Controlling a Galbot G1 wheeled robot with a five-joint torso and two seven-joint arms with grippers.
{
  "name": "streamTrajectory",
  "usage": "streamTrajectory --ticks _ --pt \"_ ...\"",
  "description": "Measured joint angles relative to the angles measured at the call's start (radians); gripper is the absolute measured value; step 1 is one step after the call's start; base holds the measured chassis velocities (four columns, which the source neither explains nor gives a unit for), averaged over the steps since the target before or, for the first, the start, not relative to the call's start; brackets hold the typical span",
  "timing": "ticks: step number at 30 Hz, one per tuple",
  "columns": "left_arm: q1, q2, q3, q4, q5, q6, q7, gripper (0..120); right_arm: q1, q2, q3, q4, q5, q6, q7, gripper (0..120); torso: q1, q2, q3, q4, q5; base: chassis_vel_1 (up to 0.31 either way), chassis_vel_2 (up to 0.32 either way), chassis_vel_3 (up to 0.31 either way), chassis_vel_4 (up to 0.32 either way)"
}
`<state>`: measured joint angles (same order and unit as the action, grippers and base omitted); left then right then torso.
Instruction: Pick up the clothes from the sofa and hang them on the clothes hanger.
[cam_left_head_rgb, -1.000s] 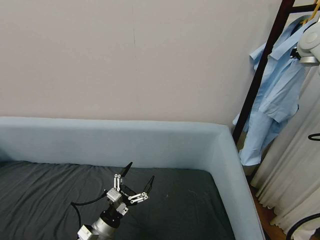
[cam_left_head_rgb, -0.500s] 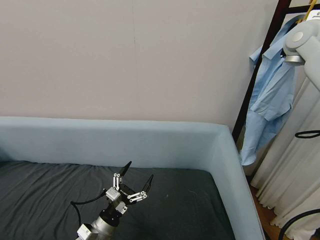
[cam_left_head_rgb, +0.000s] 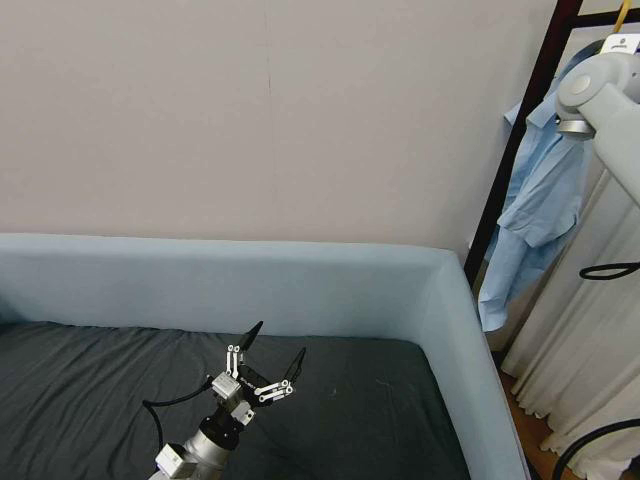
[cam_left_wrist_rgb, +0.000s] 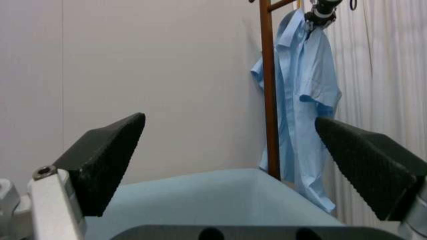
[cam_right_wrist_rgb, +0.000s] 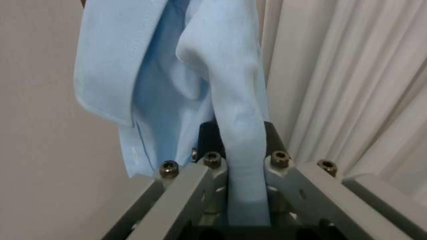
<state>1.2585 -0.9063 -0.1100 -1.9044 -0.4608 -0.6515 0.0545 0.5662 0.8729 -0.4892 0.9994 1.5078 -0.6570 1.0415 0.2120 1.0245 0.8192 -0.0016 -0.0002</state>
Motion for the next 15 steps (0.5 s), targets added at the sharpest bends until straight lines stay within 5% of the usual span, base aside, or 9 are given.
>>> streamTrajectory --ticks 5,15 --pt "0.000 0.001 -0.002 0.000 -0.001 -0.001 0.000 100 -0.013 -0.007 0.006 0.019 -0.006 0.007 -0.051 1 0.000 0.000 0.000 -0.0001 0.0002 0.000 0.000 0.000 0.000" --pt "0.004 0.001 -0.002 -0.007 0.002 0.003 0.001 100 -0.046 -0.077 0.001 0.206 -0.032 0.073 -0.131 36 0.000 0.000 0.000 0.0002 0.0001 0.000 0.000 0.000 0.000"
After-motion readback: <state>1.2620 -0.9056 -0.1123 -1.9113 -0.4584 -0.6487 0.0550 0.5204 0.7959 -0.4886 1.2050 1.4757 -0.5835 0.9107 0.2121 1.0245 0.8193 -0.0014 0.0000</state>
